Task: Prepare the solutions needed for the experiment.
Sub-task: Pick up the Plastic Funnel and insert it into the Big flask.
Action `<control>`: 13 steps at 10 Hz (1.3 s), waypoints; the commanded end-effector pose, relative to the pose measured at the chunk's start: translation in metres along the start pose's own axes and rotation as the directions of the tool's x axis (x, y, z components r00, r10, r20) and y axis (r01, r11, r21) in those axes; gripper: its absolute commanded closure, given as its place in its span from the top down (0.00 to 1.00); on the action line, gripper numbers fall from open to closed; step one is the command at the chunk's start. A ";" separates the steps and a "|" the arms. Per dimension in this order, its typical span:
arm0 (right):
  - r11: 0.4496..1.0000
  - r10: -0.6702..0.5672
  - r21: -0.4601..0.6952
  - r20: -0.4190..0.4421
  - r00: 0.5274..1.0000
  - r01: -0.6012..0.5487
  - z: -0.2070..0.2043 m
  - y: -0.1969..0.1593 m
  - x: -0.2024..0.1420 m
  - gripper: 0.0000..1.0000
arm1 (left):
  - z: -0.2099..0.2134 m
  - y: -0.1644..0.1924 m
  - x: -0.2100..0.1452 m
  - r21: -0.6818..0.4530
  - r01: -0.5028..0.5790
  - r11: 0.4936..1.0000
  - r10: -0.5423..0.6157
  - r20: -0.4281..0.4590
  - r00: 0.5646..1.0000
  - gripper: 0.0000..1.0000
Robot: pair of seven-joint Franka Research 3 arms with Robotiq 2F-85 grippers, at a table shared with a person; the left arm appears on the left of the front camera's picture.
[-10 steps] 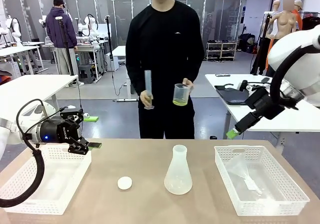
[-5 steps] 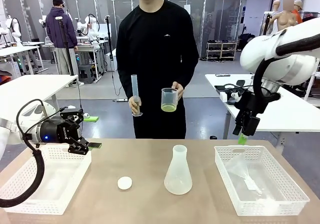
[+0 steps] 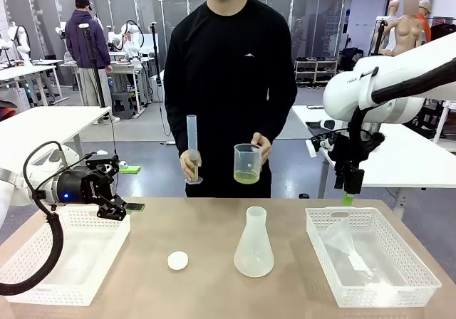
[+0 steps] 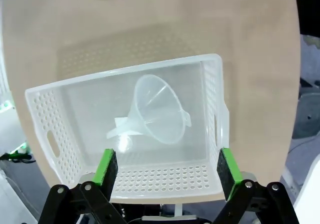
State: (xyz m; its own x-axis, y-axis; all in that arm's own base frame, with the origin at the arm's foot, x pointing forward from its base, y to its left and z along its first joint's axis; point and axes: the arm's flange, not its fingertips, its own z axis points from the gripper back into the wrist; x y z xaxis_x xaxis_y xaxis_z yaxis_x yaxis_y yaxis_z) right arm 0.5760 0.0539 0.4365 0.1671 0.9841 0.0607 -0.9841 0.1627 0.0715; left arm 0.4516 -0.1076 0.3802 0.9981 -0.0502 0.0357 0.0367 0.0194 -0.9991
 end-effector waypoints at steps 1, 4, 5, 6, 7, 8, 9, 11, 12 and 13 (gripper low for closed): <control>0.999 0.019 0.028 0.018 1.000 -0.020 0.001 0.001 -0.005 1.00 | 0.000 -0.001 0.000 -0.006 -0.006 1.000 0.006 -0.005 1.000 1.00; 0.999 0.019 0.028 0.018 1.000 -0.020 0.001 0.001 -0.005 1.00 | 0.000 -0.001 0.000 -0.006 -0.006 1.000 0.006 -0.005 1.000 1.00; 1.000 0.002 0.012 0.000 1.000 -0.002 0.000 0.000 -0.003 1.00 | 0.000 -0.001 0.000 -0.006 -0.006 1.000 0.006 -0.005 1.000 1.00; 0.976 0.217 0.039 -0.098 0.971 -0.214 -0.009 -0.004 0.006 1.00 | 0.000 -0.001 0.000 -0.006 -0.006 1.000 0.006 -0.005 1.000 1.00; 0.953 0.302 0.069 -0.142 0.943 -0.295 -0.019 -0.007 0.011 1.00 | 0.000 -0.001 0.000 -0.006 -0.006 1.000 0.006 -0.005 1.000 1.00; 0.927 0.373 0.089 -0.140 0.917 -0.364 -0.026 -0.005 0.011 1.00 | 0.000 -0.001 0.000 -0.006 -0.006 1.000 0.006 -0.005 1.000 1.00; 0.908 0.417 0.114 -0.149 0.896 -0.404 -0.034 -0.005 0.012 1.00 | 0.000 -0.001 0.000 -0.006 -0.006 1.000 0.006 -0.005 1.000 1.00; 0.890 0.446 0.171 -0.133 0.885 -0.423 -0.051 -0.008 0.014 1.00 | 0.000 -0.001 0.000 -0.006 -0.006 1.000 0.006 -0.005 1.000 1.00; 0.884 0.452 0.198 -0.133 0.882 -0.424 -0.059 -0.011 0.016 1.00 | 0.000 -0.001 0.000 -0.006 -0.006 1.000 0.006 -0.005 1.000 1.00; 0.874 0.465 0.217 -0.112 0.878 -0.435 -0.066 -0.013 0.017 1.00 | 0.000 -0.001 0.000 -0.006 -0.006 1.000 0.006 -0.005 1.000 1.00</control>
State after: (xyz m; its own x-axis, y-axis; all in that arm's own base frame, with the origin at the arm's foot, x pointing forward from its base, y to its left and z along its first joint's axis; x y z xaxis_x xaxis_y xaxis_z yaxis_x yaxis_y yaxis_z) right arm 0.5776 0.0732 0.3689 -0.2865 0.9575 -0.0351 -0.9357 -0.2717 0.2250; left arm 0.4515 -0.1077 0.3801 0.9981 -0.0504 0.0355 0.0366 0.0194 -0.9991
